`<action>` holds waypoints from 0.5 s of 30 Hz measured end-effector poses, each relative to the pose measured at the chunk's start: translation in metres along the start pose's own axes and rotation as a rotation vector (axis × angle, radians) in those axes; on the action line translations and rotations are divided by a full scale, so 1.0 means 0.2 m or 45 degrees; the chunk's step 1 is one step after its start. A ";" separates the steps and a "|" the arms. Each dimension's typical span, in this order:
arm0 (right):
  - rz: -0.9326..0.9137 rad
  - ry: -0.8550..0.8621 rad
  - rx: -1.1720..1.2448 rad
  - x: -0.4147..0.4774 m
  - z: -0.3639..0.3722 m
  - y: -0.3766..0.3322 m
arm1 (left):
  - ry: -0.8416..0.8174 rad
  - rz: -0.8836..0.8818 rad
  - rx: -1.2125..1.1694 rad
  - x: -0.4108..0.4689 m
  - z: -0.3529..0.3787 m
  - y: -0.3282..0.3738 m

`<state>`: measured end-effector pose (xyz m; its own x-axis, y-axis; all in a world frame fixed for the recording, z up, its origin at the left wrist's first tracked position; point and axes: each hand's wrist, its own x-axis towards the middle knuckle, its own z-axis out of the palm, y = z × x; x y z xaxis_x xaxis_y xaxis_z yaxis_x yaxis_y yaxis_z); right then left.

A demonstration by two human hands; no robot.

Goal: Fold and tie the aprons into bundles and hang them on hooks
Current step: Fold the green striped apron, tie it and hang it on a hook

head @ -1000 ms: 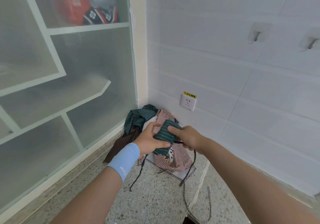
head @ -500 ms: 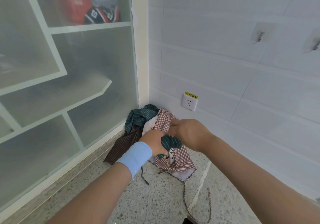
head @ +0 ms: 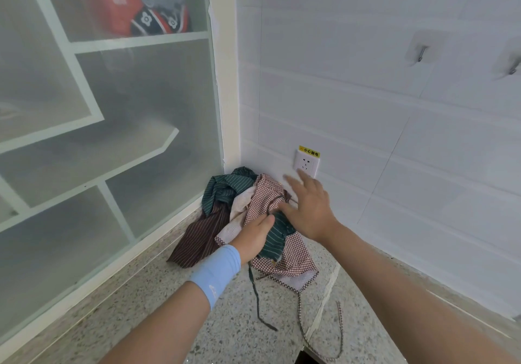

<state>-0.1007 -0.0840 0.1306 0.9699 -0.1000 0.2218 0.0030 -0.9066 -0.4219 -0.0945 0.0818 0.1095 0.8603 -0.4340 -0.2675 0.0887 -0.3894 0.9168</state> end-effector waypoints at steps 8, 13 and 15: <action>0.378 -0.785 1.578 -0.27 0.21 -0.09 | 0.157 -0.202 -1.139 0.06 -0.01 0.03; 0.373 -1.119 1.508 -0.23 0.22 0.02 | 0.034 -0.162 -1.136 0.06 -0.08 0.03; 0.346 -1.120 1.213 -0.19 0.16 0.09 | 0.024 -0.147 -1.005 0.05 -0.13 0.02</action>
<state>-0.1295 -0.0825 0.0862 0.7992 0.3932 -0.4547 -0.3966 -0.2235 -0.8904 -0.0714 0.0974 0.1177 0.8316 -0.4094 -0.3753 0.5013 0.2623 0.8246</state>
